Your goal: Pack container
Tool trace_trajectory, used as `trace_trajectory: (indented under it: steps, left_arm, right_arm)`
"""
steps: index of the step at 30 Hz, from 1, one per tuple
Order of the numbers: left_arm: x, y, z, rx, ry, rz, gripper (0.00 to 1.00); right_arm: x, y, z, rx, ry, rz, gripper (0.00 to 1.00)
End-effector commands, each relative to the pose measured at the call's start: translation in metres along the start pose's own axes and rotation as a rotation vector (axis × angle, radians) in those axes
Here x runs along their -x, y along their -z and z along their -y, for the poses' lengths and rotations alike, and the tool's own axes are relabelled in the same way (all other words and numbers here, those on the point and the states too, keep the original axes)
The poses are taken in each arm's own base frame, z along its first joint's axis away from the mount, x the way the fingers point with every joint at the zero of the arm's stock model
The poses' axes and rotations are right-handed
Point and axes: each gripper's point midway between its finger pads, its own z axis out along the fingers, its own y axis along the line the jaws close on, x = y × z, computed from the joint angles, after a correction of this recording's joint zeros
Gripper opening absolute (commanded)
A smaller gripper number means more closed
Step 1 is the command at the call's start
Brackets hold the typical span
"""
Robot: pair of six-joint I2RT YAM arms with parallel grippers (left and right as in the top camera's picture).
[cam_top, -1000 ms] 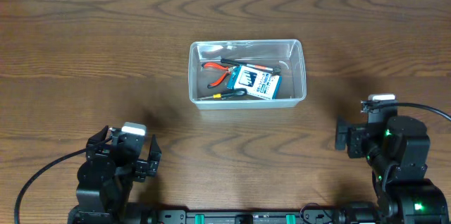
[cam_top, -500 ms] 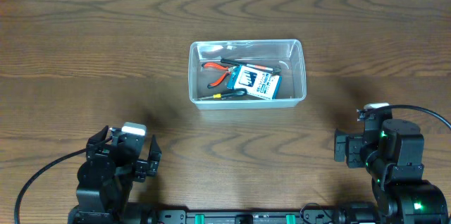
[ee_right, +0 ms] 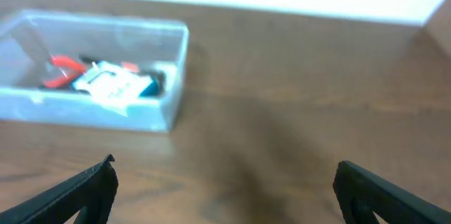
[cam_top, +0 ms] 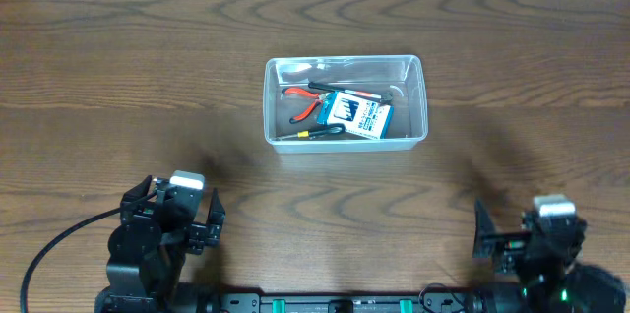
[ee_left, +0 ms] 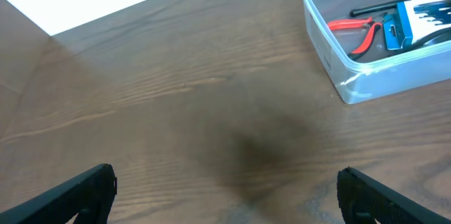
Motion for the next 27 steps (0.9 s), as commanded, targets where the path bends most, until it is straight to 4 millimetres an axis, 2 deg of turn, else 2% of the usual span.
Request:
trace_trajectory:
  steps: [1,4,7,10,12,16,18,27]
  left_arm:
    - [0.001,0.001,-0.002,0.013,-0.007,0.007,0.98]
    - [0.001,0.001,-0.002,0.013,-0.007,0.007,0.98]
    - [0.001,0.001,-0.002,0.013,-0.007,0.007,0.98]
    - [0.001,0.001,-0.002,0.013,-0.007,0.007,0.98]
    - [0.001,0.001,-0.002,0.012,-0.007,0.007,0.98]
    - [0.001,0.001,-0.002,0.013,-0.007,0.007,0.98]
    - [0.001,0.001,-0.002,0.013,-0.007,0.007,0.98]
    - [0.001,0.001,-0.002,0.013,-0.007,0.007,0.98]
  right_arm:
    - [-0.016,-0.016,-0.008,0.045,0.000,0.038,0.99]
    - [-0.015,-0.048,-0.009,0.044,0.007,0.127,0.99]
    - [-0.004,-0.076,-0.012,0.055,0.025,0.279,0.99]
    - [0.000,-0.092,-0.013,0.037,0.072,0.425,0.99]
    - [-0.008,-0.101,-0.007,-0.002,0.062,0.454,0.99]
    - [-0.023,-0.107,0.010,-0.102,0.072,0.378,0.99]
    - [-0.038,-0.112,0.010,-0.101,0.081,0.314,0.99]
    - [-0.038,-0.112,0.006,-0.076,0.085,0.315,0.99]
